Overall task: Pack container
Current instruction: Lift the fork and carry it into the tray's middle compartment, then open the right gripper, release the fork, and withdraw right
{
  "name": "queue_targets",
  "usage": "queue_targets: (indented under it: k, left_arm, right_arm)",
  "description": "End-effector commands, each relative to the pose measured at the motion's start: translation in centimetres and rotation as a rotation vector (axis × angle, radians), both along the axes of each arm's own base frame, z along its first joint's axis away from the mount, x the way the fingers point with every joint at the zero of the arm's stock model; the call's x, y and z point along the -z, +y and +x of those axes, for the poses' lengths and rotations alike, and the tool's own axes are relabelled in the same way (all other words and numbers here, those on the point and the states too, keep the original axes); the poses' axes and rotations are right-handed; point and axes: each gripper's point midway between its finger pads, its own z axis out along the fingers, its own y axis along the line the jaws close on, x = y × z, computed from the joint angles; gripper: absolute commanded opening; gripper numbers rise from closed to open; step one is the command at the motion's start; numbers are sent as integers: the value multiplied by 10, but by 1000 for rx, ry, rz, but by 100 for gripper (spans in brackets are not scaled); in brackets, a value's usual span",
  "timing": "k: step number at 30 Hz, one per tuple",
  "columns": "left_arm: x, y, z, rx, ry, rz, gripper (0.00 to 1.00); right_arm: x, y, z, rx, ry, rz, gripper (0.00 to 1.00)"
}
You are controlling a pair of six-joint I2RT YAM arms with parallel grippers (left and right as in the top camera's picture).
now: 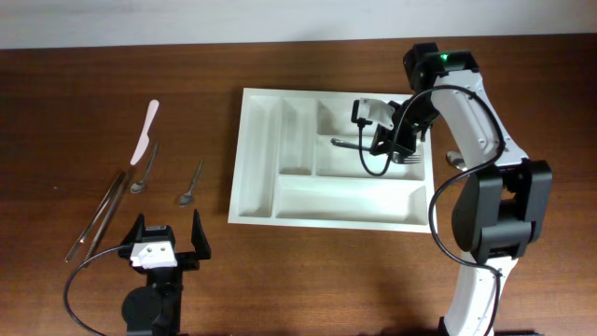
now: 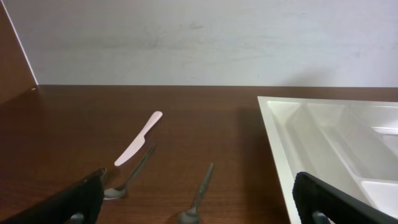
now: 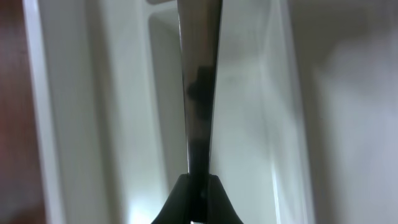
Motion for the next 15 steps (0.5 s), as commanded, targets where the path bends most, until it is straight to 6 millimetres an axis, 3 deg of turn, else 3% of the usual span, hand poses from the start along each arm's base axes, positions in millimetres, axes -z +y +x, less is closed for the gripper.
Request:
queue_targets:
  k: [1, 5, 11, 15]
  left_arm:
    - [0, -3, 0, 15, -4, -4, 99]
    - [0, -3, 0, 15, -4, -4, 99]
    - [0, -3, 0, 15, -4, -4, 99]
    - [0, -3, 0, 14, -4, -4, 99]
  right_arm:
    - [21, 13, -4, -43, 36, 86, 4]
    - [39, 17, -6, -37, 87, 107, 4]
    - [45, 18, 3, -28, 63, 107, 6]
    - [46, 18, 4, -29, 56, 108, 27]
